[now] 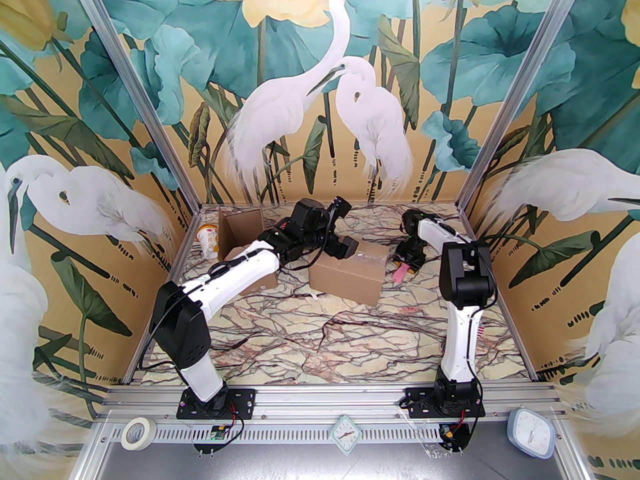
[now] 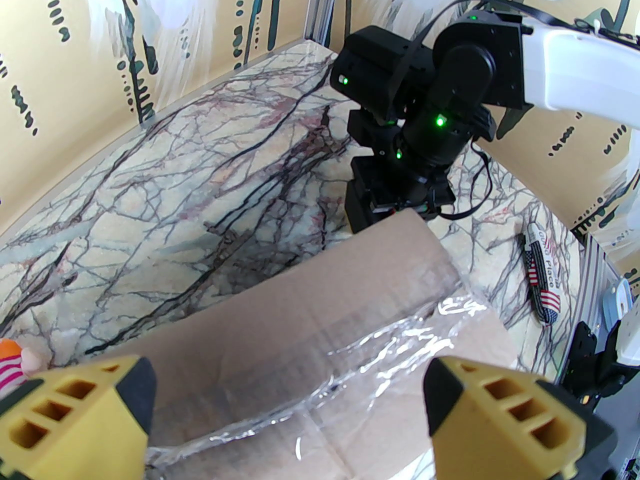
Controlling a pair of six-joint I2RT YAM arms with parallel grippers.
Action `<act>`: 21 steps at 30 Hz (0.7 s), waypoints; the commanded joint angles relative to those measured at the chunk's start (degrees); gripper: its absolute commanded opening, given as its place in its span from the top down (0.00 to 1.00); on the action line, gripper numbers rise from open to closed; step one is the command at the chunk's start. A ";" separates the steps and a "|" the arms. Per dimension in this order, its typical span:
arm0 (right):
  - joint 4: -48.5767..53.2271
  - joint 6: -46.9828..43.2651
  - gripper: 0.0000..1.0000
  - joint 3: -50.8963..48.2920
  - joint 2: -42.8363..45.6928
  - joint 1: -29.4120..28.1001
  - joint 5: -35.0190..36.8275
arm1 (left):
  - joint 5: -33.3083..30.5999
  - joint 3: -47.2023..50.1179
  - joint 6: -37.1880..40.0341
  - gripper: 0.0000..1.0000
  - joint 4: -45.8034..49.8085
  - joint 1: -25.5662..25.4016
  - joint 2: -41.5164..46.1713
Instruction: Unpack the express box
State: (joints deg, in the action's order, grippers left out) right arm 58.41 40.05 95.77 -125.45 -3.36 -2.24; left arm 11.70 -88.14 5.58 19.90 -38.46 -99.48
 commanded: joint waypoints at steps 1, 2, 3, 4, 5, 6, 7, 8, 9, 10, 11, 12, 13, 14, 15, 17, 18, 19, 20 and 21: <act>-0.99 -1.59 0.66 0.85 -2.62 -1.57 -5.83 | 1.44 -1.78 -0.76 0.06 0.04 0.19 -0.54; -0.87 -1.85 0.67 0.78 -2.53 -1.49 -5.85 | 1.37 -1.69 -0.75 0.06 0.05 0.18 -0.54; -0.63 -2.23 0.70 0.74 -2.33 -1.41 -6.13 | 1.39 -1.69 -0.67 0.06 0.01 0.22 -0.55; -0.33 -2.49 0.71 0.71 -2.04 -1.26 -6.28 | 1.39 -1.63 -0.52 0.06 0.03 0.22 -0.54; -0.36 -2.84 0.71 0.44 -1.56 -1.17 -6.57 | 1.39 -1.68 -0.45 0.06 0.05 0.13 -0.54; -0.62 -3.24 0.71 -0.08 -0.89 -1.12 -6.88 | 1.47 -1.63 -0.16 0.06 -0.05 0.12 -0.54; -0.82 -3.69 0.72 -0.60 -0.01 -0.92 -7.09 | 1.57 -1.60 0.19 0.06 -0.26 0.07 -0.61; -1.00 -4.27 0.72 -0.99 0.76 -0.80 -7.72 | 1.73 -1.61 0.61 0.06 -0.34 0.07 -0.55; -1.63 -4.92 0.72 -1.91 1.79 -0.48 -8.80 | 1.88 -1.53 1.28 0.06 -0.51 -0.02 -0.55; -2.69 -5.40 0.72 -3.19 3.34 -0.13 -9.78 | 2.03 -1.54 2.01 0.06 -0.64 -0.04 -0.54; -3.61 -5.81 0.72 -4.34 4.50 0.25 -10.65 | 2.23 -1.49 2.88 0.06 -0.84 -0.14 -0.54; -4.18 -6.18 0.73 -5.20 5.91 0.91 -11.43 | 2.65 -1.34 4.02 0.06 -1.17 -0.28 -0.46; -4.47 -6.53 0.73 -5.86 6.99 1.62 -12.13 | 2.89 -1.05 5.05 0.06 -1.51 -0.41 -0.29; -4.80 -7.03 0.74 -6.30 8.07 2.30 -12.94 | 3.03 -0.82 5.93 0.06 -2.01 -0.51 -0.11; -5.01 -7.75 0.75 -7.19 9.40 3.09 -13.70 | 3.52 -0.32 7.17 0.06 -2.60 -0.70 0.18; -5.67 -10.21 0.75 -8.39 12.06 4.34 -15.50 | 4.00 0.86 9.79 0.06 -4.45 -0.90 0.77; -5.64 -11.29 0.75 -8.81 13.07 4.76 -15.67 | 4.34 1.70 11.18 0.05 -5.55 -0.94 1.16; -6.08 -12.94 0.74 -9.39 14.09 5.24 -17.05 | 4.67 2.39 12.56 0.05 -6.68 -0.96 1.45; -6.07 -14.05 0.74 -9.66 14.86 5.56 -17.85 | 5.05 2.92 13.80 0.05 -7.50 -0.97 1.56; -5.71 -15.46 0.74 -9.85 15.64 5.84 -18.24 | 6.01 3.34 15.72 0.05 -8.15 -1.06 1.72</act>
State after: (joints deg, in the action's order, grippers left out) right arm 53.95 29.98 86.78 -112.95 1.69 -16.80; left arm 14.72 -86.43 15.14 15.49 -39.09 -99.42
